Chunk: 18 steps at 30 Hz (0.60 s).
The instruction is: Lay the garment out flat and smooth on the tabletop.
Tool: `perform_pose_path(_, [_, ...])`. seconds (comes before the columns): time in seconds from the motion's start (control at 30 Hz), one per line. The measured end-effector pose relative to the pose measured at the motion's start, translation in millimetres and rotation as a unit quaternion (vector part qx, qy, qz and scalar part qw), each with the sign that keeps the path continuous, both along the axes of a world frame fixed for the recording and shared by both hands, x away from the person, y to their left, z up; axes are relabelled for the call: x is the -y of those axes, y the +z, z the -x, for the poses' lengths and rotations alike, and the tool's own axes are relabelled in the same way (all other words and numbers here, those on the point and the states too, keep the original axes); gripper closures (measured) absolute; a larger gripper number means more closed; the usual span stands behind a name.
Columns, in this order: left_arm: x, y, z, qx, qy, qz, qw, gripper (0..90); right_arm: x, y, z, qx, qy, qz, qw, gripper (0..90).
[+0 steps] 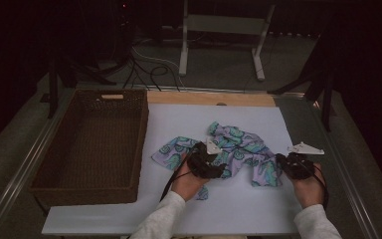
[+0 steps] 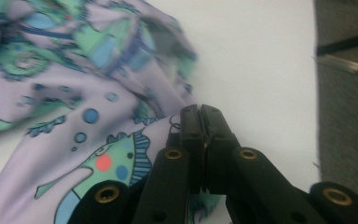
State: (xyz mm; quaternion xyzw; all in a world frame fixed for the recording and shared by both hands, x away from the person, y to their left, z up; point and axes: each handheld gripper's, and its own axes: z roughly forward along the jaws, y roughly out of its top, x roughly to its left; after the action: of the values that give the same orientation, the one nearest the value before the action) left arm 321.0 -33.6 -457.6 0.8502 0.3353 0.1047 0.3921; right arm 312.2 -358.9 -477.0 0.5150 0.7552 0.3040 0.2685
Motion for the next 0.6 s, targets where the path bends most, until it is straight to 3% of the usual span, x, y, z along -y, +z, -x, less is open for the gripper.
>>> perform_pose_path(0.13, [-12.5,1.1,-4.5,0.002,0.019,0.001,0.9998,43.4,6.7,-1.6,0.2,-0.013,-0.005,-0.011,0.9998,83.4])
perform_pose_path(0.17, [-20.5,1.0,-7.2,0.005,0.032,0.003,0.9995,41.4,6.3,-0.7,1.7,-0.017,-0.003,-0.021,0.9996,66.5])
perform_pose_path(0.2, [-20.5,1.0,-7.2,0.005,0.032,0.003,0.9995,38.6,5.3,0.4,3.3,-0.015,-0.001,-0.028,0.9995,57.6])
perform_pose_path(0.23, [-24.3,0.7,-8.8,0.005,0.038,0.002,0.9993,38.6,5.3,0.4,3.3,-0.015,-0.001,-0.028,0.9995,57.6])
perform_pose_path(0.3, [-33.9,-0.2,-12.3,0.006,0.054,0.007,0.9985,34.3,-0.7,4.6,7.7,-0.011,0.001,-0.048,0.9988,42.6])
perform_pose_path(0.37, [-39.8,-1.5,-14.8,0.007,0.068,0.004,0.9976,30.2,-7.2,7.5,11.7,0.002,0.004,-0.054,0.9985,34.8])
perform_pose_path(0.47, [-46.9,-4.8,-18.1,0.008,0.090,0.001,0.9959,25.0,-20.6,11.4,17.1,0.014,0.017,-0.054,0.9983,29.0])
perform_pose_path(0.6, [-58.4,-12.7,-24.9,-0.002,0.119,-0.001,0.9928,17.5,-36.3,9.3,21.3,0.011,0.042,-0.038,0.9983,26.8])
